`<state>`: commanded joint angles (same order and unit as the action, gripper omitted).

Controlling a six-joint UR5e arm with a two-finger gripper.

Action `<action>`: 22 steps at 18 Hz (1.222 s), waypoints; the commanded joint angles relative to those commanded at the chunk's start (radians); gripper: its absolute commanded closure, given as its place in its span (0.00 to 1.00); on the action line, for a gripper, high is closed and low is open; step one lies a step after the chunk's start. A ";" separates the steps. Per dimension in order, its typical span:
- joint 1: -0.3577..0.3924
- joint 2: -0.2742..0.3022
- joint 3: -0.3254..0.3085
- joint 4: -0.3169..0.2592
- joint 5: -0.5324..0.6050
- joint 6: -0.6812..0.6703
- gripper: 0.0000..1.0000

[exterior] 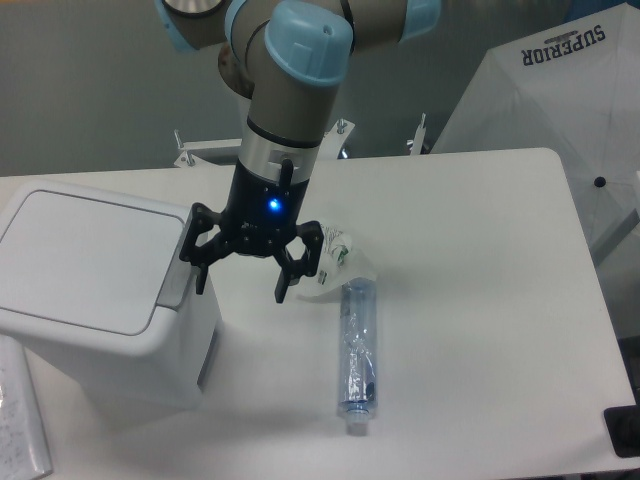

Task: Open the trash can
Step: 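Press the gripper finger against the trash can lid edge to flip it open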

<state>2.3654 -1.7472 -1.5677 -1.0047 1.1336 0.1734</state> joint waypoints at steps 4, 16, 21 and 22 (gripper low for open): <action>0.000 0.002 0.009 0.003 -0.005 -0.014 0.00; -0.015 0.002 -0.001 0.003 -0.009 -0.017 0.00; -0.017 0.000 -0.006 0.003 -0.009 -0.018 0.00; -0.017 0.000 -0.008 0.003 -0.008 -0.018 0.00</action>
<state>2.3485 -1.7472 -1.5754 -1.0017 1.1259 0.1549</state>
